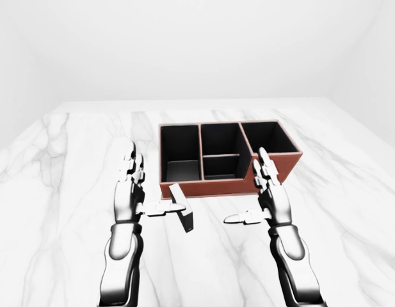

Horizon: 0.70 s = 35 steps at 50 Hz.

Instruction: Pick up the book and place it in the right compartment of the caddy.

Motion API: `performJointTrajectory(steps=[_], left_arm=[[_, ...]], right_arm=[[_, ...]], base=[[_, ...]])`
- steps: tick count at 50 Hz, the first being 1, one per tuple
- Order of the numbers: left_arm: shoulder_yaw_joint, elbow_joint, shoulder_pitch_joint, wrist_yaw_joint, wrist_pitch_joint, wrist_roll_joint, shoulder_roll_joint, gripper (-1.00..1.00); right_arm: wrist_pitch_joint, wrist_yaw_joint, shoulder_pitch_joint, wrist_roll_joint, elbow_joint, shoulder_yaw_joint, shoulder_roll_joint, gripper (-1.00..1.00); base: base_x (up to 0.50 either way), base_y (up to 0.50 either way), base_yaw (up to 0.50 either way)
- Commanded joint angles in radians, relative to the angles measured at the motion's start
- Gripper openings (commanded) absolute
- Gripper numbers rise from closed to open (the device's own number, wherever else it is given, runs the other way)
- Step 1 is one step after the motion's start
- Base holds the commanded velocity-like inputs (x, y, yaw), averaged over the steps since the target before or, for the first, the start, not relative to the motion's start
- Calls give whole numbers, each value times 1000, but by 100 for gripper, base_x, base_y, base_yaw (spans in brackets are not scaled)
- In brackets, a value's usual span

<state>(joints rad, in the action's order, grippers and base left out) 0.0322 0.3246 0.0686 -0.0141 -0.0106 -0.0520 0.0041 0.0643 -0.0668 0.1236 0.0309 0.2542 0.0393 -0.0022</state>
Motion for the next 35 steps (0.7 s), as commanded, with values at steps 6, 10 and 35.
performJointTrajectory(steps=[6, 10, 35], left_arm=[[1, 6, 5, -5, 1, -5, 0, 100], [0, 5, 5, -6, 2, -4, 0, 100], [-7, -4, 1, -1, 2, 3, -1, 100]], right_arm=[[4, 4, 18, 22, -2, 24, 2, 100], [4, 11, 23, 38, -20, 39, 3, 100], [-73, 69, 42, 52, -77, 144, 12, 100]], base=[[0, 0, 0], [0, 0, 0], [0, 0, 0]])
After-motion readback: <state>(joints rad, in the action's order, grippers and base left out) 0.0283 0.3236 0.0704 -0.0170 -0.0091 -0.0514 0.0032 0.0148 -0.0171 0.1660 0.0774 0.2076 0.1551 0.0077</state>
